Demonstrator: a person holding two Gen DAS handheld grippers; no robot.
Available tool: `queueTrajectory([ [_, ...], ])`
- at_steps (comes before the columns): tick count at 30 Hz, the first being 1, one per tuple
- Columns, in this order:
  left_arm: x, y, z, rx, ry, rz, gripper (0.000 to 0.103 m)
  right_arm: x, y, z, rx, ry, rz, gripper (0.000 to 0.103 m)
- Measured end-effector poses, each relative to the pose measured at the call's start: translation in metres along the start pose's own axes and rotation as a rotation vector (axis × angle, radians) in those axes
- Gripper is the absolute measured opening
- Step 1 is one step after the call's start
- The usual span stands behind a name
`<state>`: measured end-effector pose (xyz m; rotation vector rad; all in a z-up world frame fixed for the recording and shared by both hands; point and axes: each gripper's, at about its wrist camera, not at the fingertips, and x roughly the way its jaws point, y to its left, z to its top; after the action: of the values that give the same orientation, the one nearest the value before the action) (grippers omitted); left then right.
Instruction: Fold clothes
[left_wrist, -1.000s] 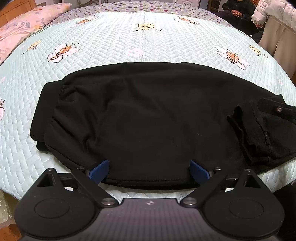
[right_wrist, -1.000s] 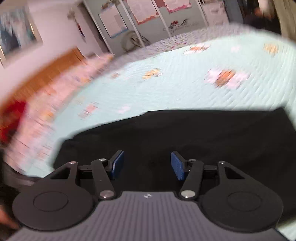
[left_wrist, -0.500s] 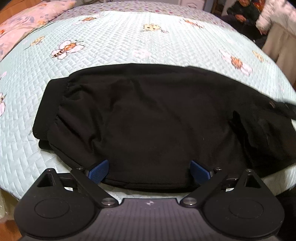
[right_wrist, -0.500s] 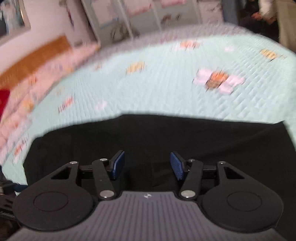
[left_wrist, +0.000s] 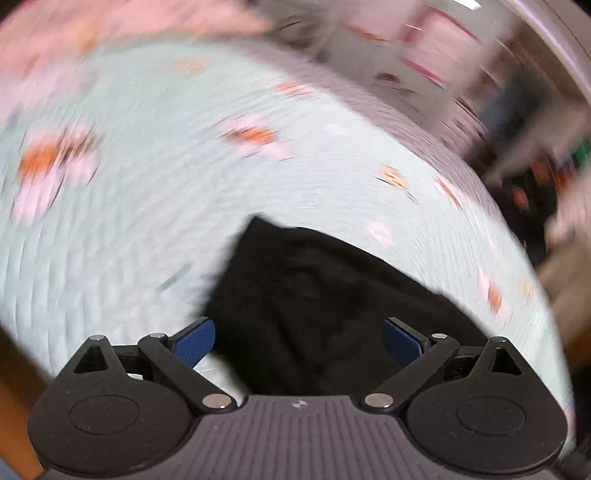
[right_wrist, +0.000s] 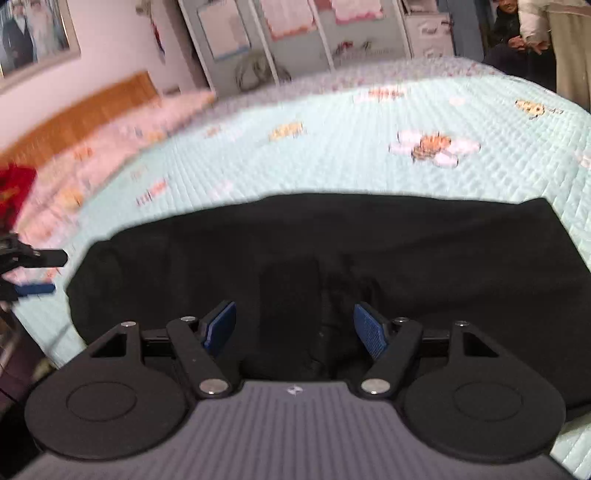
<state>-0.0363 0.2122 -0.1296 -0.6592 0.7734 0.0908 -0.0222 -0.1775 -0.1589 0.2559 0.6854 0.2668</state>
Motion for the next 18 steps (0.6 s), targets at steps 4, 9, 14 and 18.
queueTrajectory([
  [4, 0.005, 0.047, 0.011, -0.225, 0.017, -0.036, 0.097, -0.012, 0.002, -0.007, 0.001, -0.013, 0.021, 0.072],
  [9, 0.020, 0.053, 0.004, -0.286, 0.056, -0.072, 0.097, -0.016, -0.001, -0.018, 0.002, 0.024, 0.020, 0.073],
  [14, 0.037, 0.062, -0.005, -0.360, 0.054, -0.106, 0.102, -0.024, -0.001, -0.021, 0.018, 0.026, 0.010, 0.073],
  [18, 0.051, 0.068, -0.007, -0.414, 0.013, -0.150, 0.102, -0.023, 0.001, -0.022, 0.017, 0.025, 0.013, 0.073],
])
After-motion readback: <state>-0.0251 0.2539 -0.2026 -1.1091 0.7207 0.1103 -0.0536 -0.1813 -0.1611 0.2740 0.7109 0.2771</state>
